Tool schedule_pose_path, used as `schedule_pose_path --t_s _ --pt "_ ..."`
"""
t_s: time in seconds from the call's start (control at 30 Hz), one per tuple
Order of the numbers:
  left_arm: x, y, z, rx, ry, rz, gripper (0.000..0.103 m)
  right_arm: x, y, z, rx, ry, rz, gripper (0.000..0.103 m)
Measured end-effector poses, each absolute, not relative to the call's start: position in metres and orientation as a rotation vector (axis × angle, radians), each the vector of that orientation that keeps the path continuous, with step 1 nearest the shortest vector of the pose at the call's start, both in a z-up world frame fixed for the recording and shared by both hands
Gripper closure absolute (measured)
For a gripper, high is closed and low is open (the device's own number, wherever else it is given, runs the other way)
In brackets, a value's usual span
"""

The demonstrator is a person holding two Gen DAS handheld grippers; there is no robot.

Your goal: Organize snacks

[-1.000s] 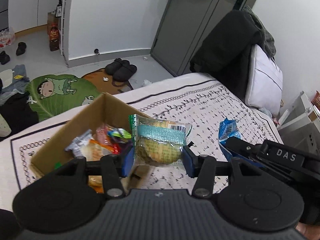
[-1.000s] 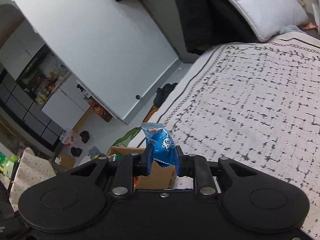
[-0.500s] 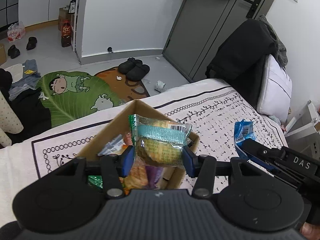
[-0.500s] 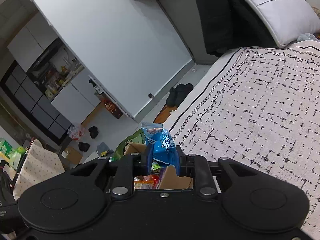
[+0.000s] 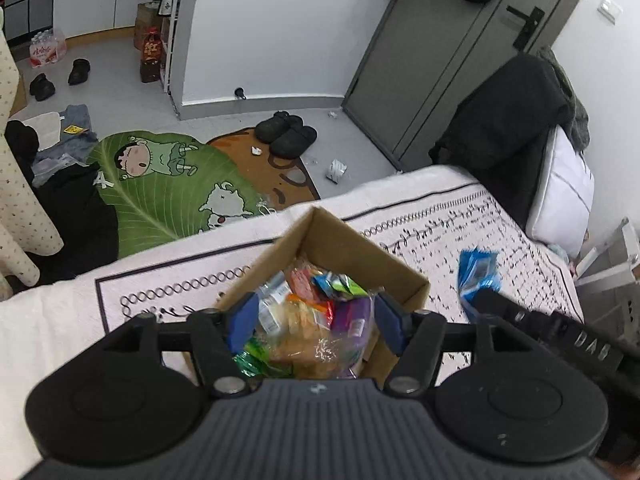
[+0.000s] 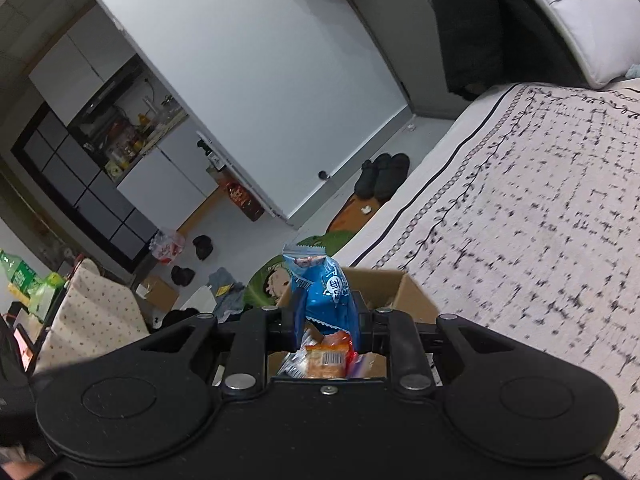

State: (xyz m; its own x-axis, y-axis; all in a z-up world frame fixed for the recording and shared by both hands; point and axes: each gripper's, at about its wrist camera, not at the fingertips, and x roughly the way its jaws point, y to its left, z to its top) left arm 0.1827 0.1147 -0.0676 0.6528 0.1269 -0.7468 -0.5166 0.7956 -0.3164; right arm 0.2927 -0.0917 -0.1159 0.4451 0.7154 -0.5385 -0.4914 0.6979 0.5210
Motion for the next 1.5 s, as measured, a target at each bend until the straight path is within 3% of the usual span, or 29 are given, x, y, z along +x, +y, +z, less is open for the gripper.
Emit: schedule_pose_path --t_s 0.2,0.33,0.5,0.57,0.73,1.4,1.5 --pt "0.172 0.127 -0.067 -0.576 0.782 0.373 0.031 0.281 -0.075 -0.112 0.308 0.808 0.735 0.075" --pt "0.17 0.127 -0.069 -0.59 0.805 0.362 0.03 0.269 -0.073 -0.1 0.279 0.785 0.707 0.051" --pt "0.166 0.132 -0.064 -0.618 0.803 0.336 0.027 0.258 -0.085 -0.084 0.272 0.784 0.66 0.049" --pt "0.163 0.135 -0.061 -0.635 0.797 0.332 0.021 0.251 -0.091 -0.076 0.262 0.779 0.64 0.043" --pt "0.158 0.139 -0.051 -0.667 0.782 0.294 0.019 0.237 -0.109 -0.061 0.247 0.767 0.59 0.029" --pt "0.105 0.098 0.001 -0.487 0.759 0.157 0.012 0.145 -0.179 -0.018 0.192 0.645 0.436 0.0" --pt "0.095 0.093 0.005 -0.471 0.753 0.148 0.009 0.132 -0.182 -0.014 0.169 0.63 0.433 0.0"
